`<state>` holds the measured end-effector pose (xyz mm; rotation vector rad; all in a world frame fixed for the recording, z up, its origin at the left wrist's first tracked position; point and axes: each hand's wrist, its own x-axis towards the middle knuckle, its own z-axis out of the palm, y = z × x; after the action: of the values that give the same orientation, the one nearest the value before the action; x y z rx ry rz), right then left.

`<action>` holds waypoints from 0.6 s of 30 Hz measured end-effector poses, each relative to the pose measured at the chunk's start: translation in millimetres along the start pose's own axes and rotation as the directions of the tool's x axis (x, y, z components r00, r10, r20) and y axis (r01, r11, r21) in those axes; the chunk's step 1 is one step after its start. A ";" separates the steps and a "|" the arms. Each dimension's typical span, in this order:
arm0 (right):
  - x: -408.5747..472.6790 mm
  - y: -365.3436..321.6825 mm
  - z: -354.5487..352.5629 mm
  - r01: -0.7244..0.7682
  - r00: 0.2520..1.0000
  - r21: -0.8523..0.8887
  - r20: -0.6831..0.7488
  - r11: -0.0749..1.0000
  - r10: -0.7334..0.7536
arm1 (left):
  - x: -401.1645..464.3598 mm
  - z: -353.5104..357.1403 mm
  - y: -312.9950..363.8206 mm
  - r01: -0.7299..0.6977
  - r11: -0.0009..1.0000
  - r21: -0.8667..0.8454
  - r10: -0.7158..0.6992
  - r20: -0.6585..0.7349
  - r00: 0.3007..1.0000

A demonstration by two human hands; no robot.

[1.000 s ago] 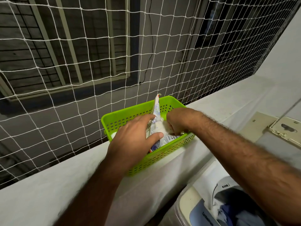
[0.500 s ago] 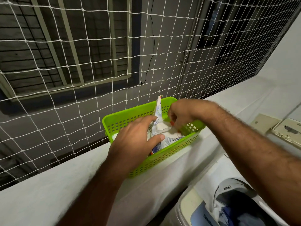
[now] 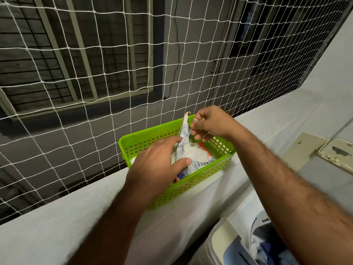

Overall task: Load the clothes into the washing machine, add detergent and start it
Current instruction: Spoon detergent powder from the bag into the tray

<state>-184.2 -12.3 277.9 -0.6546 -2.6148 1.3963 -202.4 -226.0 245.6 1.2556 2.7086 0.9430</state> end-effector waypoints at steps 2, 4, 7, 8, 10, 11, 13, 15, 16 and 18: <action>-2.6 0.0 -5.8 -0.004 0.997 0.037 -0.081 0.999 0.007 | 0.0 0.0 0.0 -0.001 1.000 0.005 0.001 0.001 1.000; -5.0 -0.8 -15.5 0.007 0.982 0.055 -0.189 0.998 0.004 | 0.0 0.1 0.1 0.000 1.000 0.008 0.000 0.003 1.000; -4.4 3.6 -24.4 -0.008 0.948 -0.051 -0.319 0.999 -0.009 | 0.5 0.4 0.0 0.002 1.000 0.019 -0.003 0.006 1.000; -2.9 5.5 -23.6 -0.021 0.941 -0.093 -0.339 0.995 -0.012 | 0.7 0.4 -0.5 0.004 1.000 0.019 -0.005 0.006 1.000; -0.1 9.5 -19.2 -0.047 0.935 -0.126 -0.356 0.991 -0.001 | 1.0 0.7 -0.5 0.007 1.000 0.016 -0.007 0.008 1.000; 1.1 10.6 -16.5 -0.055 0.935 -0.125 -0.354 0.991 0.008 | 1.1 0.8 -0.4 0.006 1.000 0.015 -0.007 0.007 1.000; 3.2 11.5 -11.8 -0.060 0.938 -0.101 -0.347 0.993 0.021 | 0.8 0.8 0.0 0.006 1.000 0.014 -0.006 0.007 1.000; 5.3 12.1 -7.9 -0.070 0.940 -0.062 -0.338 0.996 0.045 | 0.6 1.0 -0.1 0.006 1.000 0.016 -0.006 0.008 1.000; 6.3 12.7 -6.1 -0.077 0.943 -0.043 -0.329 0.996 0.059 | 0.7 1.0 -0.2 0.006 1.000 0.017 -0.006 0.008 1.000; 8.0 13.3 -2.1 -0.088 0.951 -0.019 -0.298 0.996 0.078 | 0.8 1.2 -0.2 0.004 1.000 0.016 -0.004 0.005 1.000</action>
<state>-186.5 -0.9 267.4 -0.9108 -2.4009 1.1717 -202.8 -224.9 244.7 1.2528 2.7188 0.9185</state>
